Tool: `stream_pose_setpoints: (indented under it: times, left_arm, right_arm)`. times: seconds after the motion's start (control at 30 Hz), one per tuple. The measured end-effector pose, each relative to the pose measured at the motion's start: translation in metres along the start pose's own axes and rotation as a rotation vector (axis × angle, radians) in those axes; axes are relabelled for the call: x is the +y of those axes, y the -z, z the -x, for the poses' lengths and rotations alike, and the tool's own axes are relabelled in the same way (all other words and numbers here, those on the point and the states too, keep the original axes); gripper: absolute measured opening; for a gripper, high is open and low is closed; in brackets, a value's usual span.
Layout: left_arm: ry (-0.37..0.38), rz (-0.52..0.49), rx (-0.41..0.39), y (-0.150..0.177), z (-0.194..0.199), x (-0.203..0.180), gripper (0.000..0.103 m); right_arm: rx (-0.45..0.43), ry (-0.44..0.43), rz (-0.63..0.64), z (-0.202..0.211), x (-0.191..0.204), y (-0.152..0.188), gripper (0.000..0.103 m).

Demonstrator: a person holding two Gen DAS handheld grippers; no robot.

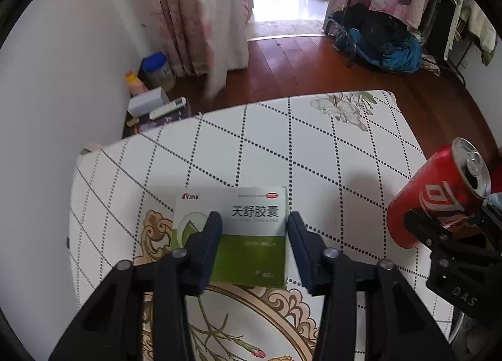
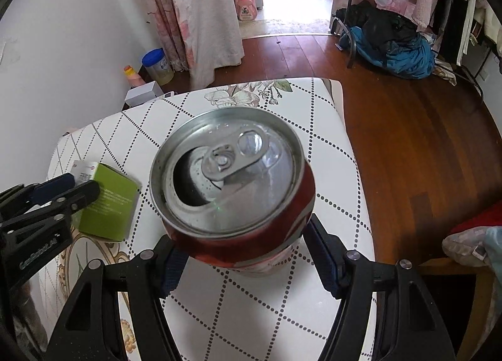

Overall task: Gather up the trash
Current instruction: 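Carry the green box and cola can to the wastebasket and open both tools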

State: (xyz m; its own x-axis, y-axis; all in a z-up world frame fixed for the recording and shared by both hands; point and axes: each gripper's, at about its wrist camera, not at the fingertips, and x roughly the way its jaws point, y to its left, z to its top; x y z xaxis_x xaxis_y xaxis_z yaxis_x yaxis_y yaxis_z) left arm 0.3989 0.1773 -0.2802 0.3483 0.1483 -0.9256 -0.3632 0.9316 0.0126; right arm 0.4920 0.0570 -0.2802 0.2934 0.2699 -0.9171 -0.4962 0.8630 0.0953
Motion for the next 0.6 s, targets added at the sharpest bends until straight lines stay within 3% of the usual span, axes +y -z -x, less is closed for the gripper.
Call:
stream_pose_setpoints:
  times: [0.07, 0.43, 0.6]
  left_arm:
    - [-0.004, 0.001, 0.040, -0.001, -0.009, 0.004, 0.072]
    - [-0.013, -0.021, 0.083, -0.006, -0.024, 0.016, 0.092]
    - [-0.009, -0.013, 0.088, -0.005, -0.029, 0.021, 0.094]
  right_arm:
    - [-0.005, -0.002, -0.001, 0.004, 0.000, 0.000, 0.071]
    - [-0.017, -0.013, -0.010, 0.009, -0.002, -0.003, 0.071]
    - [-0.012, -0.020, -0.007, 0.007, 0.000, -0.001, 0.071]
